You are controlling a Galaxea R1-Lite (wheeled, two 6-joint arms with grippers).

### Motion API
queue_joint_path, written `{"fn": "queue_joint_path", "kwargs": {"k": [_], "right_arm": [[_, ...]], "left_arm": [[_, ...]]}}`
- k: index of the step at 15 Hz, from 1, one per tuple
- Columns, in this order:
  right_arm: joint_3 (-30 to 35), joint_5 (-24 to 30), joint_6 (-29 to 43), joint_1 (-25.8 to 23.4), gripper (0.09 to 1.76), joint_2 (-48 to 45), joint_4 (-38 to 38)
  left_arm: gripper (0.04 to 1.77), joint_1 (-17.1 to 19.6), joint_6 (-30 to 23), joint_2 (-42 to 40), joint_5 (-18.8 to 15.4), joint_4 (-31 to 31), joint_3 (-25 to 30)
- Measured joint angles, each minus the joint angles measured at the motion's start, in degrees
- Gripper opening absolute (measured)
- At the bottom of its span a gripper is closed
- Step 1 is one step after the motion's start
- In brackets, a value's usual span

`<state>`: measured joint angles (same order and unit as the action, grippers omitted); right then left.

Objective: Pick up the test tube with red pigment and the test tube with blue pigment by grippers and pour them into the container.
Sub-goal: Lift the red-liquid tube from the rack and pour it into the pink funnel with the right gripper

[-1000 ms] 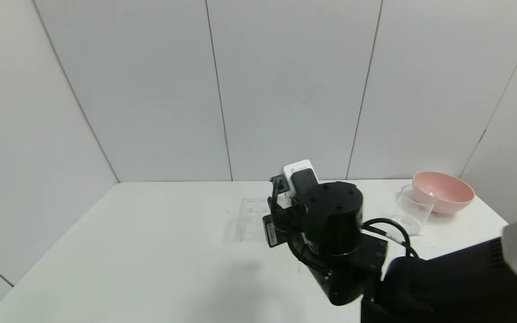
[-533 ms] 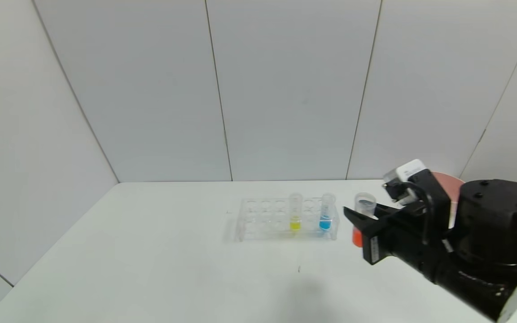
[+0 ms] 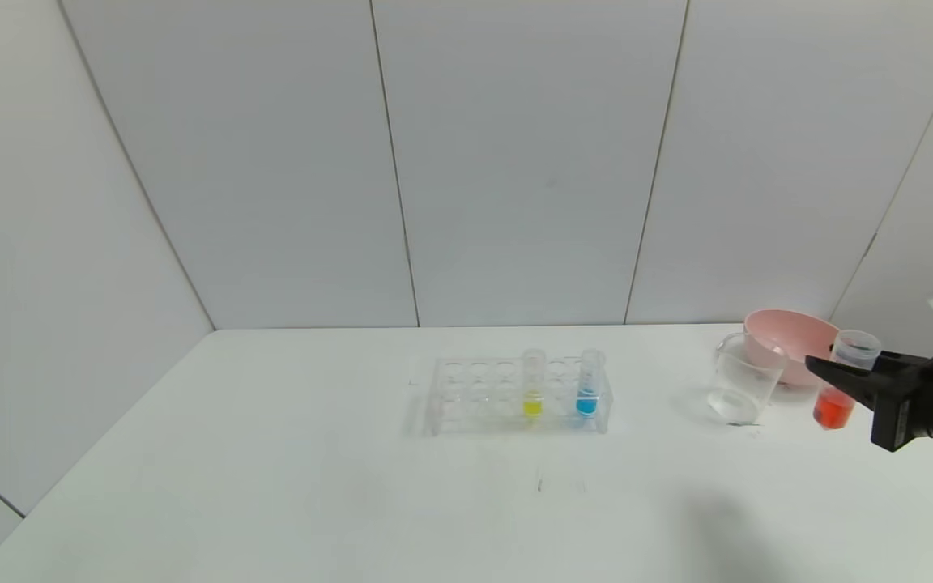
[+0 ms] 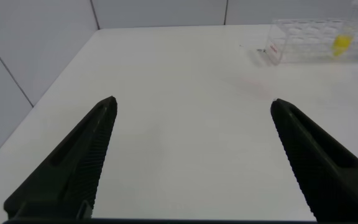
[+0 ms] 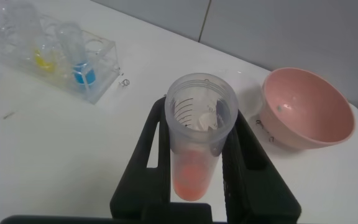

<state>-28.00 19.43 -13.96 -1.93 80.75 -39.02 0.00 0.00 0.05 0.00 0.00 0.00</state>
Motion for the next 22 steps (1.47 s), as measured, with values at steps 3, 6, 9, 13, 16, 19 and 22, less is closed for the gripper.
{"fn": "queue_joint_path", "kwargs": {"k": [3, 6, 9, 13, 16, 19, 22], "right_arm": [[-1.8, 6.0, -4.6, -8.2, 0.53, 2.2, 0.4], [-6.5, 6.7, -12.2, -12.3, 0.53, 8.3, 0.1], [-15.2, 6.9, -16.4, -12.7, 0.53, 14.7, 0.4], [-27.9, 6.6, -25.5, -12.3, 0.53, 23.5, 3.8], [-35.4, 5.1, -27.6, -12.3, 0.53, 27.6, 15.1], [-39.6, 4.8, -33.6, -12.3, 0.53, 29.2, 24.0], [-42.9, 4.8, -40.7, -12.7, 0.53, 29.3, 32.5]], "left_arm": [[1.76, 0.0, 0.0, 0.0, 0.0, 0.0, 0.0], [1.76, 0.0, 0.0, 0.0, 0.0, 0.0, 0.0], [1.76, 0.0, 0.0, 0.0, 0.0, 0.0, 0.0], [1.76, 0.0, 0.0, 0.0, 0.0, 0.0, 0.0], [1.76, 0.0, 0.0, 0.0, 0.0, 0.0, 0.0], [1.76, 0.0, 0.0, 0.0, 0.0, 0.0, 0.0], [1.76, 0.0, 0.0, 0.0, 0.0, 0.0, 0.0]]}}
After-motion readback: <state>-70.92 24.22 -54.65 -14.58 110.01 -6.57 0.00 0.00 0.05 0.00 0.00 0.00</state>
